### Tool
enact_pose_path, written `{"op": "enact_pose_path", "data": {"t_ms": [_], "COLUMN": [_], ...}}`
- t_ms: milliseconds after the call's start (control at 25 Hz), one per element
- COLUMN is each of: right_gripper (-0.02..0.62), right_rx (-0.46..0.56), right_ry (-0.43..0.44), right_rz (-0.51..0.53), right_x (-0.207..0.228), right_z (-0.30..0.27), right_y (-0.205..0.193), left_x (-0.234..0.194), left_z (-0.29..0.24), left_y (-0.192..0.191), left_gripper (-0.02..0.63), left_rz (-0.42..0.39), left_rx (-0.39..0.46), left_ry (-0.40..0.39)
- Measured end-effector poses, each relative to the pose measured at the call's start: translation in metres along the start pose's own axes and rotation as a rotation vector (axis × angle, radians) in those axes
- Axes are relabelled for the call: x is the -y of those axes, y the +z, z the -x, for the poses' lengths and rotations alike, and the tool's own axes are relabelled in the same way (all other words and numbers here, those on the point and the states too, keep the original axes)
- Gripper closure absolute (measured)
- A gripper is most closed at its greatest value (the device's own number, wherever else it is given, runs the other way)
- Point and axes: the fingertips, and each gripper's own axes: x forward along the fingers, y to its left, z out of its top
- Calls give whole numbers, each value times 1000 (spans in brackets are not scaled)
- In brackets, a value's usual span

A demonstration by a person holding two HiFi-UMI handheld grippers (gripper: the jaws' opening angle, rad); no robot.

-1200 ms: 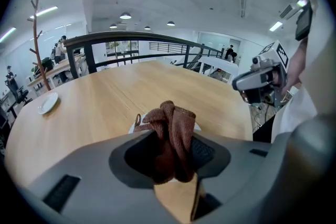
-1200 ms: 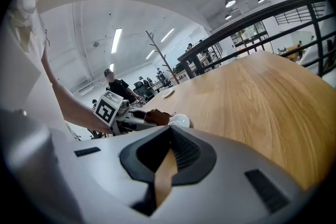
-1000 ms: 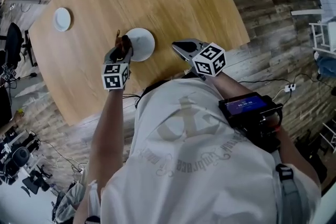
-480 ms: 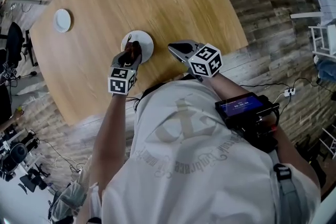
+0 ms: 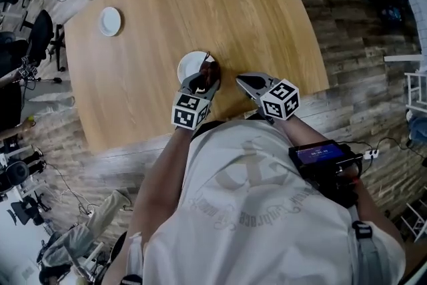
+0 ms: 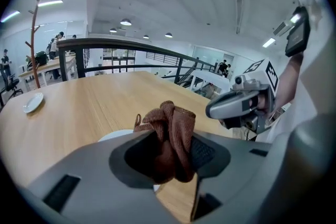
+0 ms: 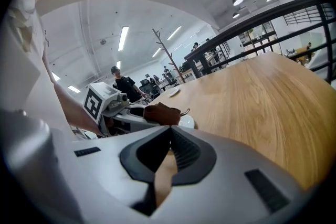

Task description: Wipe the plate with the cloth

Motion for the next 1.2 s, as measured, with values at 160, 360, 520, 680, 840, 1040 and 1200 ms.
{"op": "enact_pose_path", "data": {"t_ms": [160, 360, 520, 680, 840, 1040, 1200], "right_gripper": [581, 581, 583, 581, 581, 581, 581], "right_rx": [18, 61, 70, 72, 53, 20, 5], "right_ry": [46, 121, 164, 197, 217, 232, 249], "right_rz": [54, 135, 194, 225, 242, 247, 257], "right_x": [-9, -13, -27, -33, -34, -35, -37], "right_z": [-1, -5, -11, -12, -11, -11, -13], "right_y": [14, 51, 76, 90, 91, 83, 80], "left_x": [0, -9, -22, -33, -35, -31, -28], "left_z": [23, 51, 83, 112, 130, 139, 141], "left_y": [14, 23, 18, 9, 2, -5, -7], "left_gripper": [437, 437, 437, 437, 437, 437, 437], "left_rz": [46, 110, 173, 236, 274, 326, 333], "left_rx": [87, 173, 223, 267, 296, 323, 331], "left_ry": [45, 130, 200, 286, 339, 378, 392]}}
